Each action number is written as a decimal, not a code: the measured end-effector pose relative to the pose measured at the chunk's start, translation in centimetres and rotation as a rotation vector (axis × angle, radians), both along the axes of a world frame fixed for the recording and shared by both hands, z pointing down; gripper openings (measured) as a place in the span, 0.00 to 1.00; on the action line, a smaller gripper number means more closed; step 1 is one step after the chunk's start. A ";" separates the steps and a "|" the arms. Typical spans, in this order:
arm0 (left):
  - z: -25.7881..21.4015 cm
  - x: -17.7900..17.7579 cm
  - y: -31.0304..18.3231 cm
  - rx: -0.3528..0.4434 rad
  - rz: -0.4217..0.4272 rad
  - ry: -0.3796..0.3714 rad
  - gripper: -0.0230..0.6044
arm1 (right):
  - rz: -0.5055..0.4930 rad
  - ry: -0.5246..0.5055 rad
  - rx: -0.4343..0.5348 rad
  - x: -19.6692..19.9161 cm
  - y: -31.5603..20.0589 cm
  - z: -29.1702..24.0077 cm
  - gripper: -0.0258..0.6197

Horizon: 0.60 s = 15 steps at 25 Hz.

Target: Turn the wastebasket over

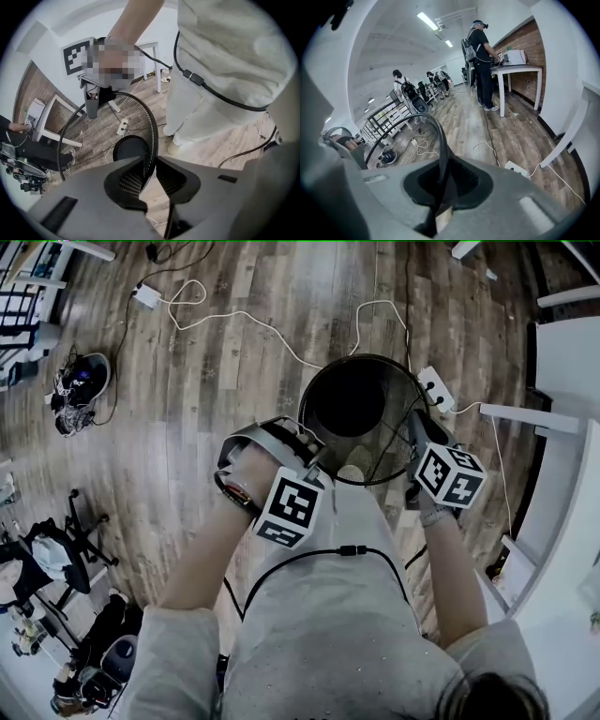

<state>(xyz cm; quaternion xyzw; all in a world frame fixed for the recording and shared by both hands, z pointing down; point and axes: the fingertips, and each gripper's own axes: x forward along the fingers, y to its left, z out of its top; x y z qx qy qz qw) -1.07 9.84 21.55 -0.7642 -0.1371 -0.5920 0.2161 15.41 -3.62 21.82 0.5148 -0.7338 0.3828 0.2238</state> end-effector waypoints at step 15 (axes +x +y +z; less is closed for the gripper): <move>-4.4 -2.6 0.1 0.047 -0.009 -0.013 0.15 | -0.005 -0.003 0.037 -2.7 -0.1 -4.5 0.06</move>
